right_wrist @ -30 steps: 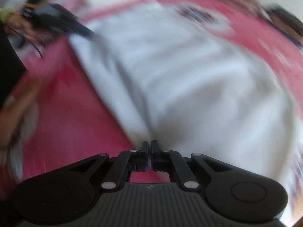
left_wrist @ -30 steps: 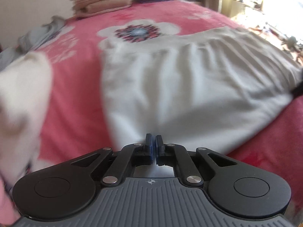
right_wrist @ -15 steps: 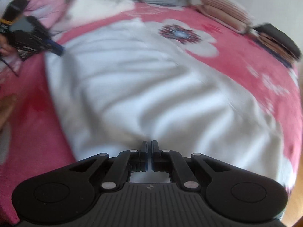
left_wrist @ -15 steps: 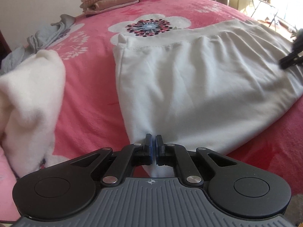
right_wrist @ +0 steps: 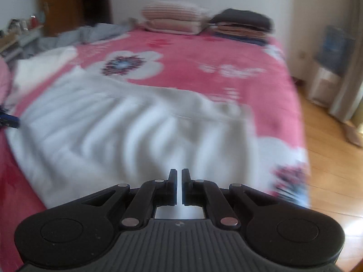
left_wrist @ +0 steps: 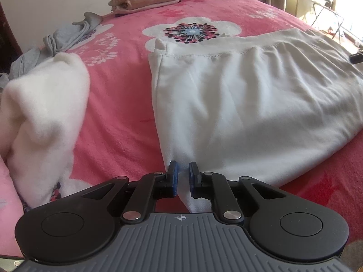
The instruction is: Fold clothes
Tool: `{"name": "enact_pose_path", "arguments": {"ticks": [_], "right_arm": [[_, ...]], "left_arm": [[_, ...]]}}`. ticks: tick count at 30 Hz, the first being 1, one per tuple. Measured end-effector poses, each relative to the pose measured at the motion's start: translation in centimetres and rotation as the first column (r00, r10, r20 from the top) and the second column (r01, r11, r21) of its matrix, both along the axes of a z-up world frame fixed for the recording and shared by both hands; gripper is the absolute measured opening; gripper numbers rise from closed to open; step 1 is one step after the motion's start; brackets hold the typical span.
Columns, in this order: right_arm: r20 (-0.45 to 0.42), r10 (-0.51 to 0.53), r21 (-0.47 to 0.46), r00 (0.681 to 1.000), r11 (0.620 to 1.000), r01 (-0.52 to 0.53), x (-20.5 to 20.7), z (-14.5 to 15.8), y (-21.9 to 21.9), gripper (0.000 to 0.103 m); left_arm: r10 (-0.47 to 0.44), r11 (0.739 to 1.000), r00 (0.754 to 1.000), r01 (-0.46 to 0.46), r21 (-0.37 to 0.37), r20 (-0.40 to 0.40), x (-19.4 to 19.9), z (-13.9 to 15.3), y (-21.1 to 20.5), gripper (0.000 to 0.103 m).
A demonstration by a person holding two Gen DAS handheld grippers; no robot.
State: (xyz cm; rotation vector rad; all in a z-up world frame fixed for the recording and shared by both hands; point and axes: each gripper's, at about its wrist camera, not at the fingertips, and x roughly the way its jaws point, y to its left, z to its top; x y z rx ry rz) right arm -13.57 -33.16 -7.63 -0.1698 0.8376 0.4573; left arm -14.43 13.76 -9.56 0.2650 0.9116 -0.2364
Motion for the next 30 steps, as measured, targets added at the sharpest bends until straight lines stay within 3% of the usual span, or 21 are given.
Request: {"name": "enact_pose_path", "arguments": {"ticks": [3,6,8,11,14,17,18,20,22,24,27,30], "right_arm": [[-0.006,-0.201,-0.069,0.980,0.977,0.200,1.6,-2.4,-2.3,0.002],[0.050,-0.361,-0.141,0.931,0.920,0.365,1.7,-1.7,-4.9,0.003],[0.075,-0.341,-0.093,0.937,0.933,0.347,1.2,0.1,-4.8,0.003],[0.109,-0.167,-0.026,0.980,0.985,0.171,1.0,2.0,-1.7,0.003],[0.044,0.037,0.089,0.998,0.995,-0.040,2.1,1.5,2.7,0.003],[-0.021,0.147,0.114,0.989,0.983,-0.144,3.7,-0.6,6.2,0.003],[-0.026,0.132,0.093,0.991,0.987,-0.129,4.0,-1.2,6.4,0.003],[-0.025,0.063,0.052,0.998,0.997,-0.062,4.6,-2.0,6.0,0.003],[-0.013,-0.054,0.035,0.998,0.998,0.055,5.0,-1.9,3.9,0.003],[0.006,-0.177,0.015,0.984,0.984,0.177,5.0,-1.2,1.4,0.003],[0.048,-0.097,0.057,0.994,0.994,0.095,4.5,0.1,1.5,0.003],[0.093,-0.019,0.095,0.996,0.995,0.010,4.0,1.4,1.6,0.003]], "left_arm": [[0.038,0.999,0.999,-0.038,-0.020,0.018,-0.3,0.7,0.9,0.012],[0.073,0.995,0.995,-0.069,-0.067,0.062,-0.5,2.4,1.8,0.012],[0.042,0.995,0.993,-0.032,-0.090,0.107,-0.1,3.6,1.3,0.012],[-0.101,0.985,0.986,0.118,-0.127,0.134,1.8,4.0,-1.8,0.013],[-0.269,0.940,0.954,0.291,-0.179,0.134,4.1,3.3,-6.7,0.013],[-0.375,0.894,0.918,0.394,-0.214,0.128,5.5,1.4,-11.2,0.014],[-0.379,0.898,0.919,0.394,-0.197,0.109,6.0,0.3,-12.0,0.014],[-0.315,0.936,0.946,0.324,-0.137,0.081,7.2,-1.2,-12.0,0.014],[-0.205,0.964,0.975,0.216,-0.154,0.087,8.2,-1.4,-9.7,0.014],[-0.118,0.975,0.988,0.134,-0.177,0.095,8.9,-0.8,-7.6,0.014],[-0.030,0.978,0.993,0.053,-0.202,0.114,9.9,0.4,-5.2,0.013],[-0.128,0.969,0.982,0.153,-0.192,0.140,10.5,0.7,-6.9,0.014]]}}
